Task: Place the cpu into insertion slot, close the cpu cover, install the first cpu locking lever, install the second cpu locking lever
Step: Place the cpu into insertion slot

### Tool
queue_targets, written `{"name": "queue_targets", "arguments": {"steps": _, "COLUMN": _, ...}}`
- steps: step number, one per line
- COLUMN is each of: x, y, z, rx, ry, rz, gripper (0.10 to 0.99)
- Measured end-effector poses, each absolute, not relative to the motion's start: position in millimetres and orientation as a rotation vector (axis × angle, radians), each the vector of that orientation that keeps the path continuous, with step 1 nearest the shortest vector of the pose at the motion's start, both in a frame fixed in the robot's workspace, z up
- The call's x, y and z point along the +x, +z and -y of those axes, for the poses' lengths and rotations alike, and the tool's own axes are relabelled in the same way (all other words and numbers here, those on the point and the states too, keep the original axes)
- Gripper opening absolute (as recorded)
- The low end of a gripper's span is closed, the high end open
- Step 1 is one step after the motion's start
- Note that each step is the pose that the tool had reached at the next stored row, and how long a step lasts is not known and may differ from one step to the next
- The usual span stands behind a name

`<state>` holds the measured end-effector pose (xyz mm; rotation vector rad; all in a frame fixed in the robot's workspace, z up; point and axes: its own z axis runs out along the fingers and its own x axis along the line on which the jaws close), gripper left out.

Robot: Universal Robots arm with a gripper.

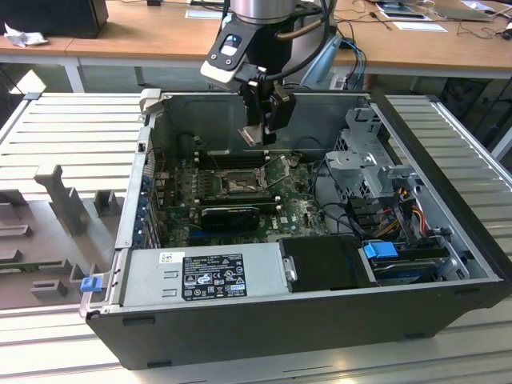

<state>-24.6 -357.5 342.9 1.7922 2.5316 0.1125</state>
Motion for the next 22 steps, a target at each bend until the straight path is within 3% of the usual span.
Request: {"name": "queue_targets", "arguments": {"steps": 22, "x": -24.7, "y": 338.8, "z": 357.5, "rx": 1.876, "ry": 0.11, "rz": -2.468, "gripper": 0.529}}
